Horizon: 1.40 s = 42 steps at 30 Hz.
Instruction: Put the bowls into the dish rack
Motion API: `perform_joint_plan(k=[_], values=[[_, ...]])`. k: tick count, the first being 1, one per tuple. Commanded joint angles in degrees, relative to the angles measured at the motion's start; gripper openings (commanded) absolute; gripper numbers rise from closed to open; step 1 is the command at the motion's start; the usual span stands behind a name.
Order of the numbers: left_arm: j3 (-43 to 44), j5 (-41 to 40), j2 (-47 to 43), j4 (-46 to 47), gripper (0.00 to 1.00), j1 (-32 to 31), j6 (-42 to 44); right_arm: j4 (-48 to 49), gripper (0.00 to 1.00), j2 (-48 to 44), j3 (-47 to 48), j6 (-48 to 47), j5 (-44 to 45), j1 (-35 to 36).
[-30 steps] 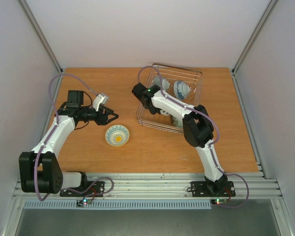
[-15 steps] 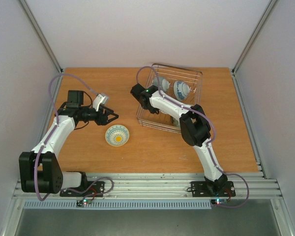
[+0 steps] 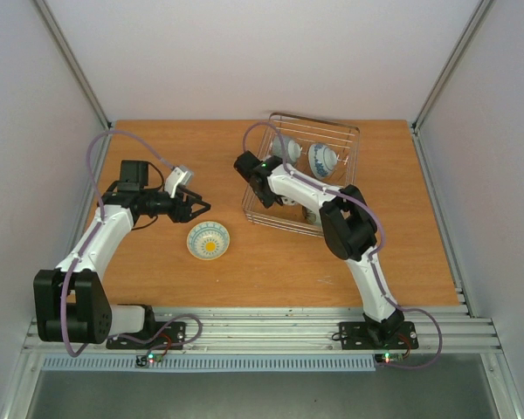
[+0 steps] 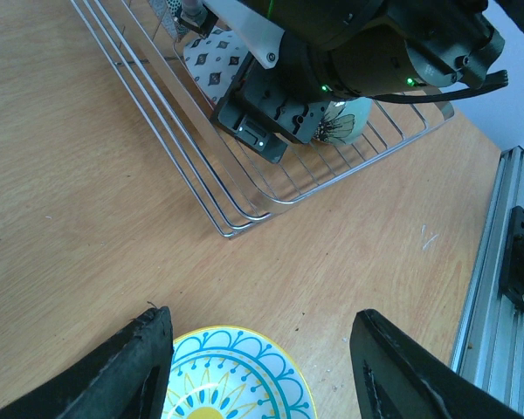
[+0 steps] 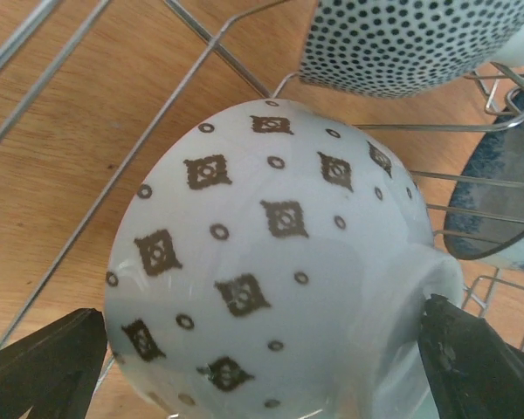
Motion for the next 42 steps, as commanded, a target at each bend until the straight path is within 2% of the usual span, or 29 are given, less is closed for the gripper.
perform_joint_plan(k=[1, 7, 13, 18, 22, 24, 30, 35, 42], values=[[-0.57, 0.71, -0.16, 0.16, 0.56, 0.27, 1.02, 2.41, 0.99, -3.08, -2.58, -0.58, -5.9, -0.29], [-0.05, 0.45, 0.46, -0.8, 0.56, 0.27, 1.37, 7.77, 0.99, -11.43, -8.05, -1.76, -13.65, -0.11], [1.02, -1.38, 1.97, -3.33, 0.57, 0.27, 3.0, 7.78, 0.99, -15.24, -9.56, -2.05, -12.49, -0.12], [3.51, -10.93, 3.21, -9.69, 0.56, 0.27, 8.57, 10.53, 0.99, -21.25, -14.11, -0.76, -14.59, -0.47], [3.14, -16.74, 3.77, -13.87, 0.56, 0.27, 13.89, 17.04, 0.99, -30.15, -21.25, 1.71, -24.97, -2.46], [1.3, -18.86, 4.05, -13.18, 0.56, 0.27, 15.22, 21.46, 0.99, -35.71, -25.85, 3.67, -32.63, -3.53], [-2.08, -25.56, 7.19, -8.03, 0.53, 0.27, 14.01, 29.18, 0.99, -46.65, -33.44, 6.55, -45.64, -3.89], [-2.06, -25.02, 9.06, -7.77, 0.53, -0.42, 13.19, 30.85, 0.99, -51.83, -35.8, 7.32, -48.32, -3.91], [-2.82, -28.68, 12.05, -5.84, 0.52, -3.51, 11.72, 34.0, 0.99, -55.38, -39.35, 8.2, -51.41, -3.9]])
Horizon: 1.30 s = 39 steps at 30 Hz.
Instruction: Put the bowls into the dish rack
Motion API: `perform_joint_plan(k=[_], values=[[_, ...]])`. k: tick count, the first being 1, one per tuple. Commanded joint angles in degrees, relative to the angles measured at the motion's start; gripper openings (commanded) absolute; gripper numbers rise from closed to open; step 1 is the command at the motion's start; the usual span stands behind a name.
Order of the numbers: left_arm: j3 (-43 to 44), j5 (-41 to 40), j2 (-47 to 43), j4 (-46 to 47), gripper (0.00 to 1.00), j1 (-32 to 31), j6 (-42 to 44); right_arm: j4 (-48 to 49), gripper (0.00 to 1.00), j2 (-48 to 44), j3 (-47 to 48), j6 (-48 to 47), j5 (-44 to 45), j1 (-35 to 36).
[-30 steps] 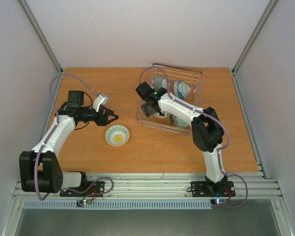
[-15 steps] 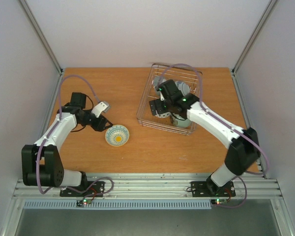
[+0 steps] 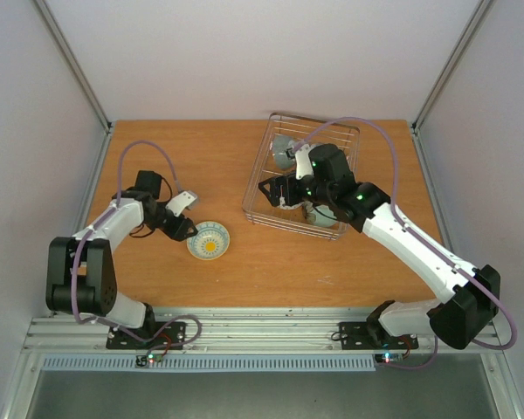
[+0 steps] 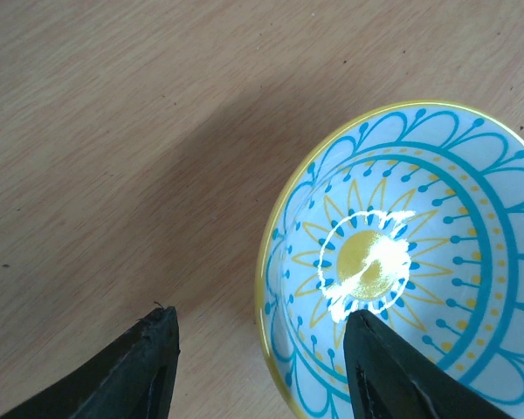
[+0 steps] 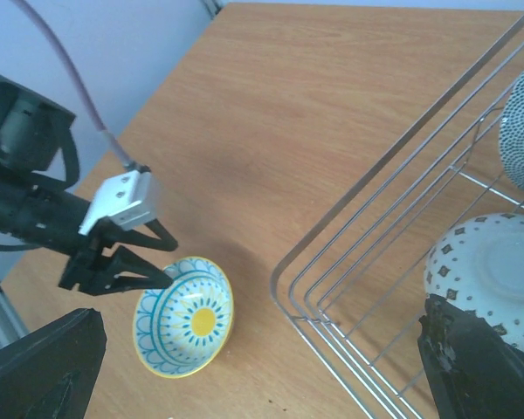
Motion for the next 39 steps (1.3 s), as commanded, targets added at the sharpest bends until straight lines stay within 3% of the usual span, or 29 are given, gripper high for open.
perform_joint_plan(k=[1, 6, 10, 15, 22, 27, 31, 39], values=[[-0.9, -2.74, 2.05, 3.17, 0.53, -1.99, -0.99, 3.54, 0.99, -1.9, -2.29, 1.58, -3.47, 0.13], [-0.91, -2.92, 3.13, 3.21, 0.5, -3.72, -1.58, 4.22, 0.99, -2.01, -3.58, 2.3, -3.11, 0.14], [-0.82, -2.9, 3.34, 3.23, 0.16, -4.07, -1.9, 4.68, 0.99, -2.17, -4.33, 2.69, -3.21, 0.13], [-0.49, -2.44, 3.17, 3.36, 0.02, -4.07, -2.77, 4.65, 0.99, -1.41, -5.02, 2.82, -2.98, 0.14], [0.69, 3.54, 3.2, 0.85, 0.01, -3.35, -1.84, 5.08, 0.99, -0.09, -7.88, 4.25, -2.87, 0.13], [4.33, 19.09, 1.71, -4.24, 0.0, 1.81, 0.43, 8.52, 0.97, 0.97, -11.36, 6.5, -6.52, 0.11], [7.22, 30.89, 0.74, -8.16, 0.0, 7.06, 3.09, 14.62, 0.96, 1.67, -14.35, 10.27, -12.44, 0.17], [10.67, 45.3, 2.35, -15.69, 0.0, 9.0, 8.34, 33.68, 0.96, 5.92, -18.92, 21.4, -26.01, 0.22]])
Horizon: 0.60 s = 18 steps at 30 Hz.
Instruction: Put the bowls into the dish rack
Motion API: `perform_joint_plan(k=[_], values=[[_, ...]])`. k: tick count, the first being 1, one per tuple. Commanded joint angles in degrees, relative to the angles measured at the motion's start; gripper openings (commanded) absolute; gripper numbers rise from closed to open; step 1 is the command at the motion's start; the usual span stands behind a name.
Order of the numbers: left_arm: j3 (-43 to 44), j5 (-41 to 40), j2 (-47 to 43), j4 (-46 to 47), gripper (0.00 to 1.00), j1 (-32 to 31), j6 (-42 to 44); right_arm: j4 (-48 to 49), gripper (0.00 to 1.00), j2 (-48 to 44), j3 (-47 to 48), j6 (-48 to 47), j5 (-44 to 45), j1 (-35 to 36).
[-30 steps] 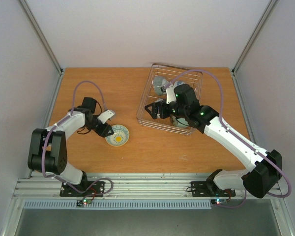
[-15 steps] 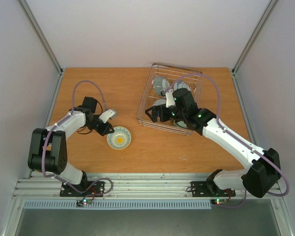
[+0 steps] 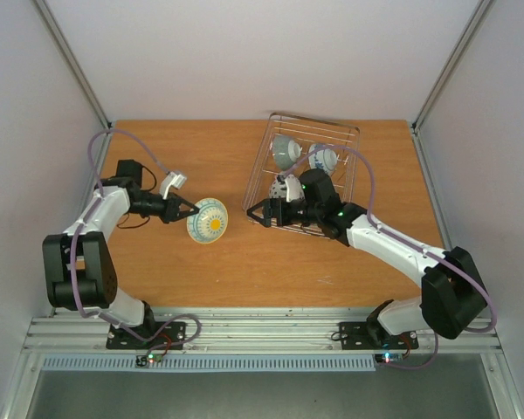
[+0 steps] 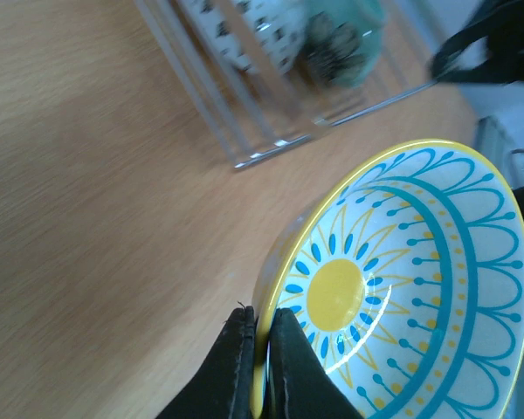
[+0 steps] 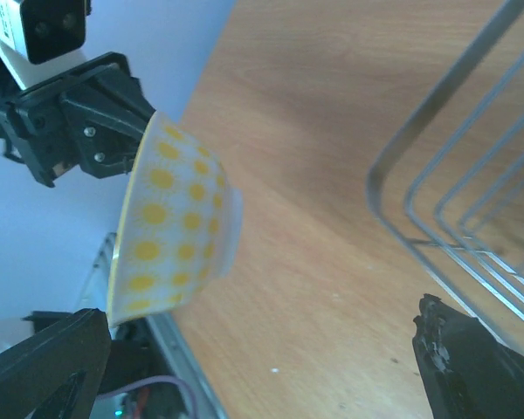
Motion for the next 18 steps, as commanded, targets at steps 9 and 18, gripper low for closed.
perform_joint_plan(k=[9, 18], values=[[8.57, 20.0, 9.65, -31.01, 0.0, 3.19, 28.79, 29.16, 0.99, 5.05, -3.9, 16.11, -15.08, 1.01], [9.52, 21.02, 11.01, -33.26, 0.0, 4.42, 32.79, 29.39, 0.99, 8.98, -0.95, 17.63, -15.55, 4.33]])
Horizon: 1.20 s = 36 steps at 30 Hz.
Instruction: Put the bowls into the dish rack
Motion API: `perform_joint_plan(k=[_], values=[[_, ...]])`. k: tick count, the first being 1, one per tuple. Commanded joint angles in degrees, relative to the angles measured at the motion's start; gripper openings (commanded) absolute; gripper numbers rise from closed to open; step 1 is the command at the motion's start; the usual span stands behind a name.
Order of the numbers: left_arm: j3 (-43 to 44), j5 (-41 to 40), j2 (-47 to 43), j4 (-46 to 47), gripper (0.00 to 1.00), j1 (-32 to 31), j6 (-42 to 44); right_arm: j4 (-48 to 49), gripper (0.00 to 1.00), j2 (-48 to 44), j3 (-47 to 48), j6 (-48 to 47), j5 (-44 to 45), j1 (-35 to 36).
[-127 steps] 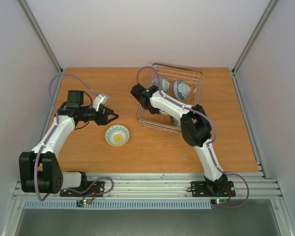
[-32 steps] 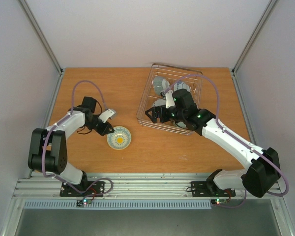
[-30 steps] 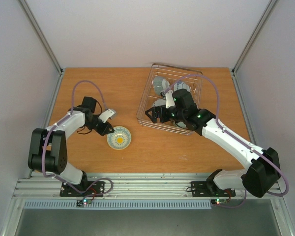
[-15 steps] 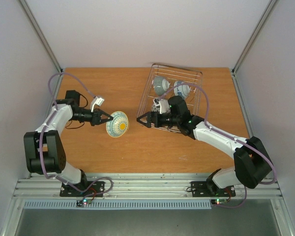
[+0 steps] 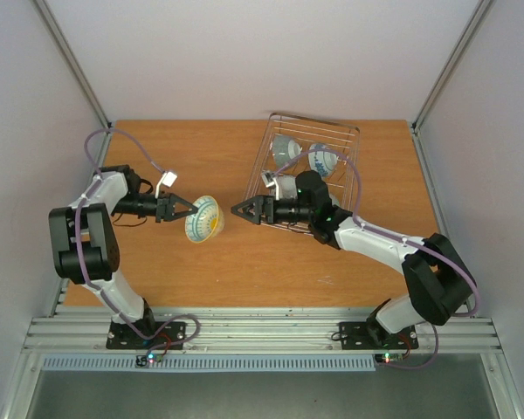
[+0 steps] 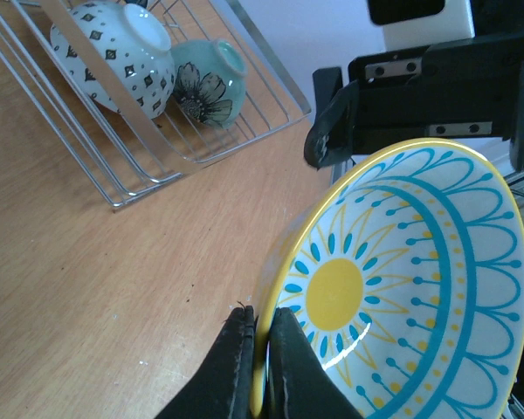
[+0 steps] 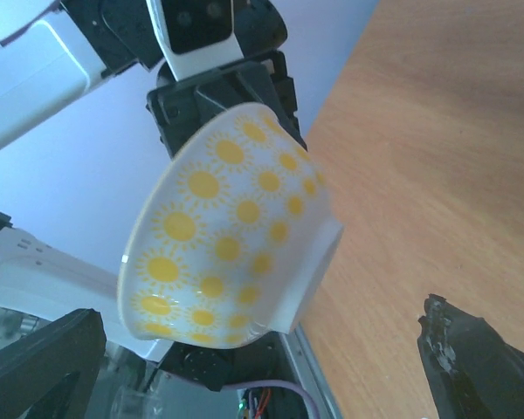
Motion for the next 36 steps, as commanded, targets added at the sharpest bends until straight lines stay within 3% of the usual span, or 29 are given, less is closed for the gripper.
perform_joint_plan(k=[1, 5, 10, 12, 26, 36], values=[[0.91, 4.77, -1.43, -2.52, 0.0, 0.47, 1.94, 2.08, 0.99, 2.76, 2.49, 1.53, -1.28, 1.8], [-1.7, 3.56, -4.11, 6.3, 0.01, 0.47, -5.45, 1.86, 0.99, 3.63, 3.65, 1.1, -1.25, 3.3], [-8.0, 0.06, -10.05, 24.71, 0.0, 0.48, -22.56, 2.34, 0.99, 3.8, 4.47, 0.96, -1.31, 4.06], [-9.17, -0.48, -11.62, 27.49, 0.0, 0.48, -26.42, 2.28, 0.99, 3.96, 4.68, 0.84, -1.32, 4.14], [-6.95, 1.13, -9.98, 20.57, 0.0, 0.48, -21.34, 3.1, 0.99, 7.65, 6.28, 1.19, -2.33, 6.13], [-6.9, 1.22, -9.39, 18.91, 0.0, 0.48, -18.91, 11.96, 0.96, 11.38, 6.29, 5.99, -5.0, 6.25]])
